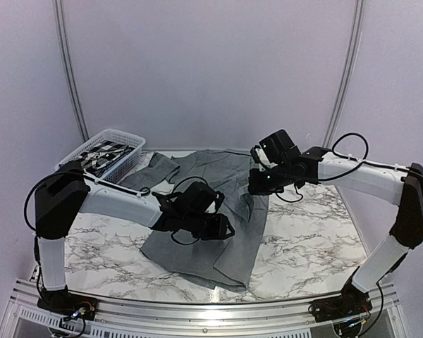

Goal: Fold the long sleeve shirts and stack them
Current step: Pick up the sleeve from the 1/3-folded shirt, then fold the sleeve of the 1/3-folded shirt.

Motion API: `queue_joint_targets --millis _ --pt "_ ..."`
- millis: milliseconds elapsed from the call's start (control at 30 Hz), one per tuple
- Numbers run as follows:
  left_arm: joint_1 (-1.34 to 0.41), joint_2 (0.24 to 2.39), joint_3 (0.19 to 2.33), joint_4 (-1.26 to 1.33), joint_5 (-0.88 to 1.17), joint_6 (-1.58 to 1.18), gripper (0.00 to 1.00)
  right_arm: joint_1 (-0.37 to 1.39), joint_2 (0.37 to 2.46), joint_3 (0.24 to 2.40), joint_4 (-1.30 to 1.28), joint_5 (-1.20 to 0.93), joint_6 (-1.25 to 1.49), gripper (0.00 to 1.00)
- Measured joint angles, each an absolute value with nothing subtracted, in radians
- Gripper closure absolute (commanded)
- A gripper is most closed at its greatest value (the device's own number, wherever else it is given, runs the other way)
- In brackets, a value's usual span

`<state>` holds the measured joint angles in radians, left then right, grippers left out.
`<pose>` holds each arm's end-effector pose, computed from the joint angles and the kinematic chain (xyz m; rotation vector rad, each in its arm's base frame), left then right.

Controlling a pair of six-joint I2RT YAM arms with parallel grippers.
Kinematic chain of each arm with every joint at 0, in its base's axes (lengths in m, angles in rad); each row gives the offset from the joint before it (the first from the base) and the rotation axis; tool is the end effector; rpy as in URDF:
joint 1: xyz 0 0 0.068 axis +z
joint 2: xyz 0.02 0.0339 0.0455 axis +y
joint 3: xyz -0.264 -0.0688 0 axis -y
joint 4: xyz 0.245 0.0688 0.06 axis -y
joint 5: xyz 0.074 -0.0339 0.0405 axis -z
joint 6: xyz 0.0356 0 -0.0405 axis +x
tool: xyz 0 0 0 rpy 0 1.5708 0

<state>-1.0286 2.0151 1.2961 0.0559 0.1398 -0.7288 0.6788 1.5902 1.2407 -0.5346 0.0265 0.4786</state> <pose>0.2246 -0.3824 0.1684 0.4515 2.4254 -1.0362 0.2694 0.2161 0.2652 -0.2393 2.5022 0.4636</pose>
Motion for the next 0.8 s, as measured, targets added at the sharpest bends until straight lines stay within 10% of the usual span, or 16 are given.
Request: queue_joint_targets --millis 800 --pt "-1.074 1.987 1.333 0.233 -0.046 -0.693 0.4 0.673 1.7 1.345 -0.504 -0.082 0.546 1.0"
